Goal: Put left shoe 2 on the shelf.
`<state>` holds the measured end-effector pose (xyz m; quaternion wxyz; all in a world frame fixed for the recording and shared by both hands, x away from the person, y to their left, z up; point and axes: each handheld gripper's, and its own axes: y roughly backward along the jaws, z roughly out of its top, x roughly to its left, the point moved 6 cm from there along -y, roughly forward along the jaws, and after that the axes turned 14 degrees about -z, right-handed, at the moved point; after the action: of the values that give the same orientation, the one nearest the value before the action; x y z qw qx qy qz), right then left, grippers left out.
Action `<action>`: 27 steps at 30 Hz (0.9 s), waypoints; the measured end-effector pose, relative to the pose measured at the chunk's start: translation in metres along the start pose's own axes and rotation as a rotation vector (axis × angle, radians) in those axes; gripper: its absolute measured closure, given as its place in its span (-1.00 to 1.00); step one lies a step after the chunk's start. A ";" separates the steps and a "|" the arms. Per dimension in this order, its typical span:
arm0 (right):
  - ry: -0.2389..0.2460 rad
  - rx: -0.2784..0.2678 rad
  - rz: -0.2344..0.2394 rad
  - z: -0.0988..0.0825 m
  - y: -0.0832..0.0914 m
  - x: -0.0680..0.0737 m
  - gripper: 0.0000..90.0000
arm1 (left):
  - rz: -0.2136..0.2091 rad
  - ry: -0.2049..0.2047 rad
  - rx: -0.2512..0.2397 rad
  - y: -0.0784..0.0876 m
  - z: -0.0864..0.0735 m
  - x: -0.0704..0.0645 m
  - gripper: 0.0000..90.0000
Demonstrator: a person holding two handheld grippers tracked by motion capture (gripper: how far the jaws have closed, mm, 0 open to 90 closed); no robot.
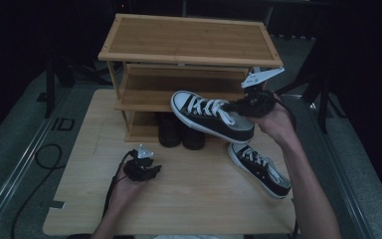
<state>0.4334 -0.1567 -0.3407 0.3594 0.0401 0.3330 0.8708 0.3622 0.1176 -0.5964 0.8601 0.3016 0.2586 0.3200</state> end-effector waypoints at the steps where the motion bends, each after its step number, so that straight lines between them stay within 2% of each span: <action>1: -0.010 -0.002 -0.012 0.002 -0.003 -0.001 0.97 | 0.000 -0.001 0.000 0.000 0.000 0.000 0.28; 5: -0.042 -0.006 -0.056 0.007 -0.011 -0.005 0.98 | -0.002 -0.002 0.003 0.000 0.000 0.000 0.28; 8: -0.083 -0.008 -0.088 0.010 -0.017 -0.009 0.97 | -0.001 -0.004 0.004 0.000 0.000 0.000 0.28; 15: -0.157 0.005 -0.195 0.015 -0.034 -0.014 0.97 | -0.001 -0.004 0.004 0.000 0.000 0.000 0.28; 20: -0.190 0.009 -0.239 0.013 -0.043 -0.014 0.97 | -0.002 -0.003 0.002 0.000 0.000 0.000 0.28; 25: -0.256 -0.024 -0.235 0.011 -0.046 -0.018 0.97 | 0.000 -0.003 0.004 0.000 0.000 0.000 0.28; 27: -0.263 -0.035 -0.245 0.011 -0.046 -0.018 0.97 | -0.001 -0.003 0.003 0.000 0.000 0.000 0.28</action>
<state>0.4782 -0.1381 -0.3571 0.5039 0.1064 0.2701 0.8135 0.3624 0.1181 -0.5963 0.8601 0.3033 0.2579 0.3190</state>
